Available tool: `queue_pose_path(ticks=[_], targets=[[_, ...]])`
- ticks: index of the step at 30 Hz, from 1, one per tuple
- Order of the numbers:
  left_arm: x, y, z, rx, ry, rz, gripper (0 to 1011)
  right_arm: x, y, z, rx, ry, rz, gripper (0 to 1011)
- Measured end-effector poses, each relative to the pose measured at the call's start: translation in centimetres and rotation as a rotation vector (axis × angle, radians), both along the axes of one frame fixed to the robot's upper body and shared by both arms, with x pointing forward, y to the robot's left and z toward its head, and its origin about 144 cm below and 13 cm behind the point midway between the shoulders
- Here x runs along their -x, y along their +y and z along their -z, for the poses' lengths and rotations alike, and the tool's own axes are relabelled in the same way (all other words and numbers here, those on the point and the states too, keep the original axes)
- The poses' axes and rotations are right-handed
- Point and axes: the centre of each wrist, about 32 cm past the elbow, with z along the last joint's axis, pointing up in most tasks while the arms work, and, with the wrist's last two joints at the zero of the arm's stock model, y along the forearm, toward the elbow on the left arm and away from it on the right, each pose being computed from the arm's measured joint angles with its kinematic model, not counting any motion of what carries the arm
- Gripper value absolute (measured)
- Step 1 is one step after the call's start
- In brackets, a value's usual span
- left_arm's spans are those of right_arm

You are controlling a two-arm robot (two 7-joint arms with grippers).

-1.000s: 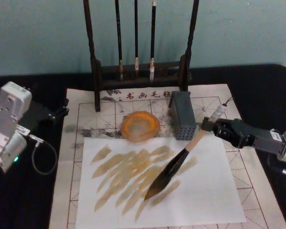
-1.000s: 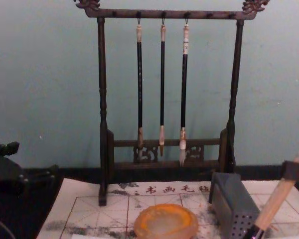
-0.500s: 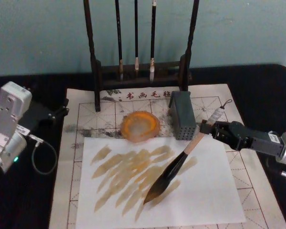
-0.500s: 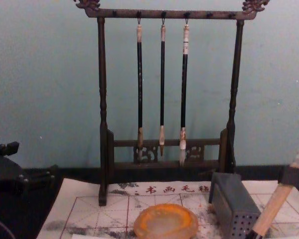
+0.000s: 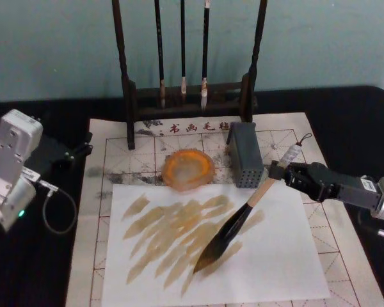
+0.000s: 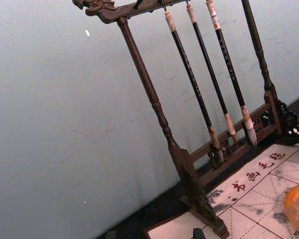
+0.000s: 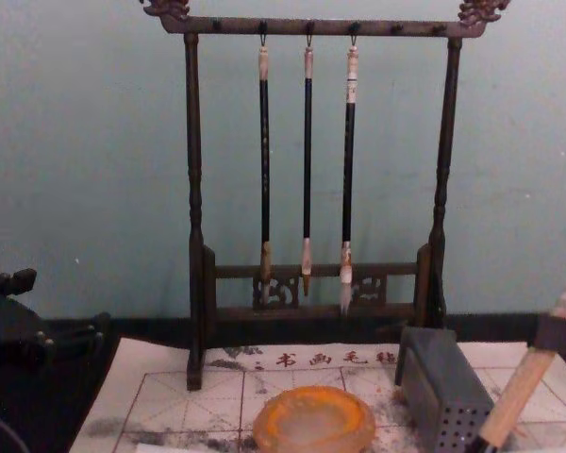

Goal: Pick up the brush from the inkstone, write on the paper, then place the brush back to its original position.

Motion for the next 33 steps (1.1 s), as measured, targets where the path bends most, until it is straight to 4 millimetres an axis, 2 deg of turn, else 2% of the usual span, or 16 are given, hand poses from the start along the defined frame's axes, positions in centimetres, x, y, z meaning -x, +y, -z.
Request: queue_pose_path(ticks=[15,33], targets=[[0.0,0.0,0.0,0.000,0.000,0.000,1001,0.0,0.2,0.2,-0.001,0.004,-0.007,181],[0.0,0.0,0.0,0.000,0.000,0.000,1001,1.1,0.0,-1.3,0.084,-0.046,-0.068,179]])
